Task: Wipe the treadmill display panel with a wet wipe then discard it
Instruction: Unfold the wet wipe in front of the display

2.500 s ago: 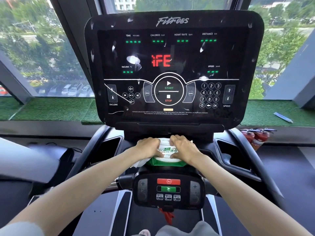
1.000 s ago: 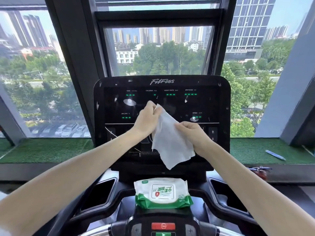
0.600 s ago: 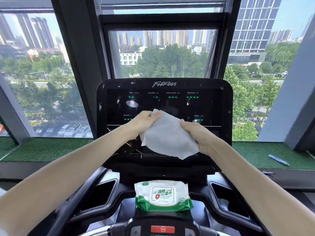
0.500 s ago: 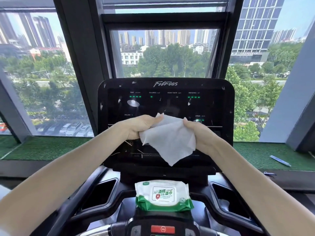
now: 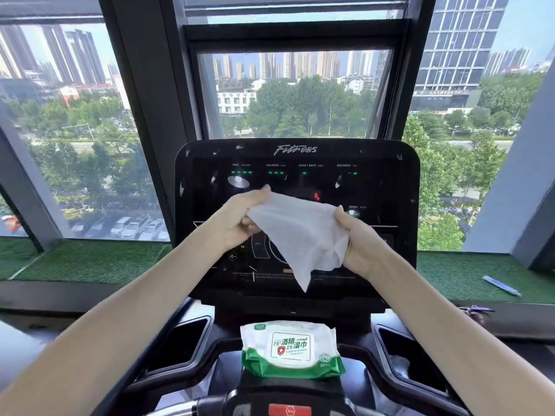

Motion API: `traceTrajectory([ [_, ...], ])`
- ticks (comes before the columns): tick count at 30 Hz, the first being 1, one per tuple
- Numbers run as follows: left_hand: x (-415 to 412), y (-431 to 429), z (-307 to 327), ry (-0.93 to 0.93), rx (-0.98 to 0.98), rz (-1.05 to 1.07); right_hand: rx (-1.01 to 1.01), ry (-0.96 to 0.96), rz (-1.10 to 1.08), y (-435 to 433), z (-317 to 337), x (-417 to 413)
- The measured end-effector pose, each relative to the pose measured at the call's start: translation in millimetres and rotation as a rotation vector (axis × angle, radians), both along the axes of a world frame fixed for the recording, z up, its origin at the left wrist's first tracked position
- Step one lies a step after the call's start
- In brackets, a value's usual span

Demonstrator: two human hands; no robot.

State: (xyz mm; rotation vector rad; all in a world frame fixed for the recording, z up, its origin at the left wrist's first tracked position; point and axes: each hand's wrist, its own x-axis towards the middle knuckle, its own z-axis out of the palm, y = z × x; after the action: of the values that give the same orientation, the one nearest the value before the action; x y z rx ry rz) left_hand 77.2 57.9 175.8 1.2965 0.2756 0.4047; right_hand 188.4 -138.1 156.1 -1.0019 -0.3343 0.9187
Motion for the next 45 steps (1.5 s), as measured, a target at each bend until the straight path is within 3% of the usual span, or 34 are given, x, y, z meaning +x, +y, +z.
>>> traceTrajectory([
  [2,1.8,-0.9,-2.5,-0.207,-0.406,0.089,0.041,0.034,-0.013,3.0,2.2,-1.6],
  [3,2.8,-6.4,-11.8,-0.217,-0.502,0.082,0.06,0.051,-0.024,4.9,2.5,-2.5],
  [9,-0.1,-59.3,-57.9,0.17,-0.058,-0.01,0.105,0.126,-0.059,4.8,-1.5,1.4],
  [12,9.4,-60.4,-37.1,0.048,-0.358,-0.082,0.137,0.12,-0.052,0.5,-4.1,5.0],
  [14,9.5,-53.0,-27.3,-0.115,-0.45,-0.027,0.171,0.089,-0.045,-2.4,-4.6,7.2],
  [16,7.9,-48.3,-21.8,-0.146,-0.439,0.015,0.193,0.043,-0.017,-5.7,-5.1,7.2],
  [20,7.7,-49.7,-23.3,0.067,-0.254,-0.128,0.079,-0.065,0.063,-12.4,-6.8,7.1],
  [24,7.5,-46.7,-13.7,0.141,-0.286,-0.206,0.015,-0.06,0.063,-13.2,-10.5,10.1],
  [27,4.1,-45.5,-8.2,0.123,-0.082,-0.284,0.015,-0.126,0.079,-12.3,-5.1,11.3],
  [32,-0.7,-39.5,3.7,0.037,0.203,-0.186,0.092,-0.24,0.139,-15.4,0.1,21.1],
  [37,-2.0,-30.8,4.9,0.078,0.441,-0.208,0.057,-0.328,0.22,-20.8,-3.0,24.8],
  [45,-3.9,-27.3,11.7,0.076,0.448,-0.137,0.073,-0.309,0.2,-24.4,1.9,23.5],
])
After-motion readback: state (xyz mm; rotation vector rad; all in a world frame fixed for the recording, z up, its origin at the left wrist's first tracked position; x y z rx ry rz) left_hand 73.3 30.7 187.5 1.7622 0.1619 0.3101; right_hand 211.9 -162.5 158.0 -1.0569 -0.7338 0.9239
